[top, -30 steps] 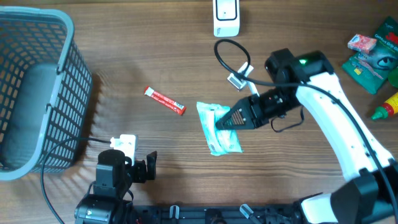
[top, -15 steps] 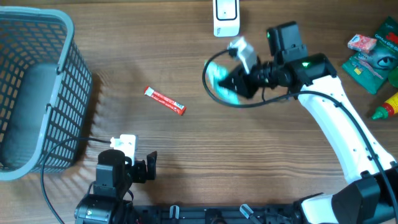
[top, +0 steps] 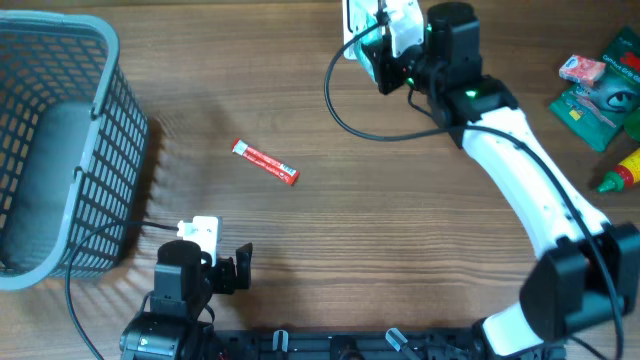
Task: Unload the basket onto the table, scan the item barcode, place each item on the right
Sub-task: 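Lift the wipes pack and hold it up under the scanner, then carry the wipes pack to the far right and release it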
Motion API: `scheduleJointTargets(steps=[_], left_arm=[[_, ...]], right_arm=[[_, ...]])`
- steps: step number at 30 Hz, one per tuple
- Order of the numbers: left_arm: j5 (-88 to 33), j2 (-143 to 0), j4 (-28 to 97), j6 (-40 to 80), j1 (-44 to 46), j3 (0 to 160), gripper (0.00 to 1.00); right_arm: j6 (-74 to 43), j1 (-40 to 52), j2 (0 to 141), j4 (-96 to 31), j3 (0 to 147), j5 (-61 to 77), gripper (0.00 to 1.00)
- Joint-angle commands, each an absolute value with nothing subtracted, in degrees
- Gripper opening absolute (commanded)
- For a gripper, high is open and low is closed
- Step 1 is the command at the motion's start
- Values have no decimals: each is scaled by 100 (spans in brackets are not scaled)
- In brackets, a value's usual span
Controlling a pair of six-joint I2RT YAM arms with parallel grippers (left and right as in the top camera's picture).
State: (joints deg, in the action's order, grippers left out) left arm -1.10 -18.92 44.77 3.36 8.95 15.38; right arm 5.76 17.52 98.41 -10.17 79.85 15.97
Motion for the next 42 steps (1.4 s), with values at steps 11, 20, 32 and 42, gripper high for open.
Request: scheduleJointTargets(steps=[11,20,32,42], left_arm=[[-54,-1887,4464,349,926,1531,100],[-54,-1887,4464,349,926,1531,100],[-54,-1887,4464,349,926,1531,100],[-54,-1887,4464,349,926,1531,100]], right_arm=[[1208,1756,12676,78,10160,123,4],[1007,1780,13176,-1,10746,-1339,4],[-484,891,12835,-3173,10731,-3726,4],[-2565,-867,12835,-5162,10615,-3723,4]])
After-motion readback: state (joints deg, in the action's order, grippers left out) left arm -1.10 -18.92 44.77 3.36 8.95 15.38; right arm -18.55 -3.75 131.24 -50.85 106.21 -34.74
